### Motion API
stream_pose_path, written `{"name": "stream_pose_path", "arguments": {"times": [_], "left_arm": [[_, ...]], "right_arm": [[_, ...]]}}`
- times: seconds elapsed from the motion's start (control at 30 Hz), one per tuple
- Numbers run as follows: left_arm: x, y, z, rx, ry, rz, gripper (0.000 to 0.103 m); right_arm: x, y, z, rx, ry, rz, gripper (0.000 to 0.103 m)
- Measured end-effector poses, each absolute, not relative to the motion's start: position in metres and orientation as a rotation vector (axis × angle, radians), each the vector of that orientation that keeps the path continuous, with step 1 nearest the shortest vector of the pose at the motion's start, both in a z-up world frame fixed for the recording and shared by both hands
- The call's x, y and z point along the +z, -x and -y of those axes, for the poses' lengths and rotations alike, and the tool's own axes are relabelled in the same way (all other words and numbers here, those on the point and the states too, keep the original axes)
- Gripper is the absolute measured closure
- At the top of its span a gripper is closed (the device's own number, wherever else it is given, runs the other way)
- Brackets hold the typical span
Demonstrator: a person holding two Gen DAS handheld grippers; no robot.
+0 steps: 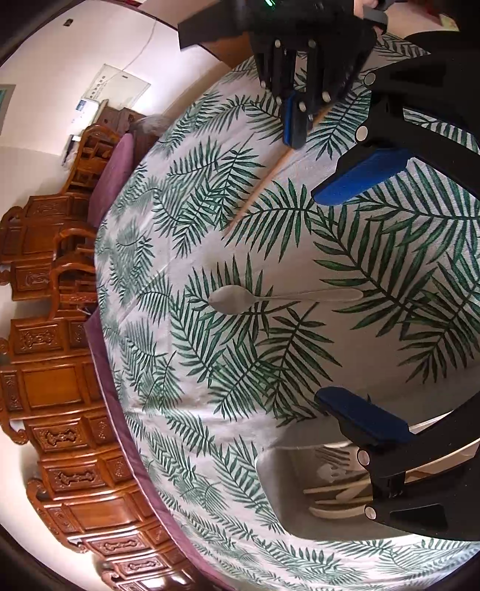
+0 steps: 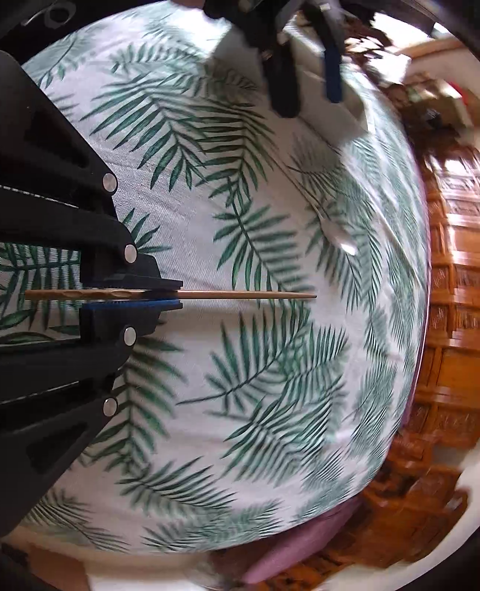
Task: Organize utensils
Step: 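Grasp the metal spoon with the left tool while the right tool holds the chopstick, then carry the metal spoon over the grey tray and lower it in with the left tool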
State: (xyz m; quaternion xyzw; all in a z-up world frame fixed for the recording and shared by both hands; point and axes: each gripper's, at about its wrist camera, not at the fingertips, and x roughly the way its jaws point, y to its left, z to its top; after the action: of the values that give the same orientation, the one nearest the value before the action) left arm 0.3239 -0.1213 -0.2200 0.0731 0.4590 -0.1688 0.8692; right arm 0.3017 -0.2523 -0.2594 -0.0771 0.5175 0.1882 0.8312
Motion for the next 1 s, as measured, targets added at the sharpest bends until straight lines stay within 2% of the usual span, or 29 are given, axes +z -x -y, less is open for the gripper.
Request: {"name": "stream_pose_path", "arguments": {"times": [0.03,0.17,0.23,0.37,0.5,0.87,0.97,1.0], "left_arm": [[-0.221,-0.327,0.124,-0.356,-0.154,-0.967,0.018],[-0.229,-0.34,0.129,-0.373,-0.127,-1.006,0.033],[-0.236,-0.351,0.131,-0.375,-0.111,-1.031,0.043],[-0.248,-0.371,0.135,-0.36,-0.115,-1.053,0.051],[-0.26,-0.39,0.136,-0.338,-0.115,-1.088,0.065],[-0.264,-0.399,0.157,-0.318,-0.198,-1.115,0.083],[-0.264,-0.398,0.157,-0.319,-0.184,-1.118,0.1],[-0.264,-0.397,0.157,-0.333,-0.177,-1.117,0.101]], "right_arm": [[-0.259,-0.301,0.256,0.389,0.152,-1.096,0.097],[-0.259,-0.291,0.267,0.355,0.119,-1.093,0.097],[-0.259,-0.288,0.27,0.35,0.104,-1.094,0.097],[-0.261,-0.283,0.269,0.345,0.105,-1.092,0.097],[-0.262,-0.281,0.267,0.34,0.124,-1.086,0.097],[-0.262,-0.279,0.267,0.339,0.129,-1.07,0.097],[-0.262,-0.279,0.267,0.34,0.129,-1.068,0.097],[-0.262,-0.279,0.267,0.341,0.128,-1.069,0.097]]}}
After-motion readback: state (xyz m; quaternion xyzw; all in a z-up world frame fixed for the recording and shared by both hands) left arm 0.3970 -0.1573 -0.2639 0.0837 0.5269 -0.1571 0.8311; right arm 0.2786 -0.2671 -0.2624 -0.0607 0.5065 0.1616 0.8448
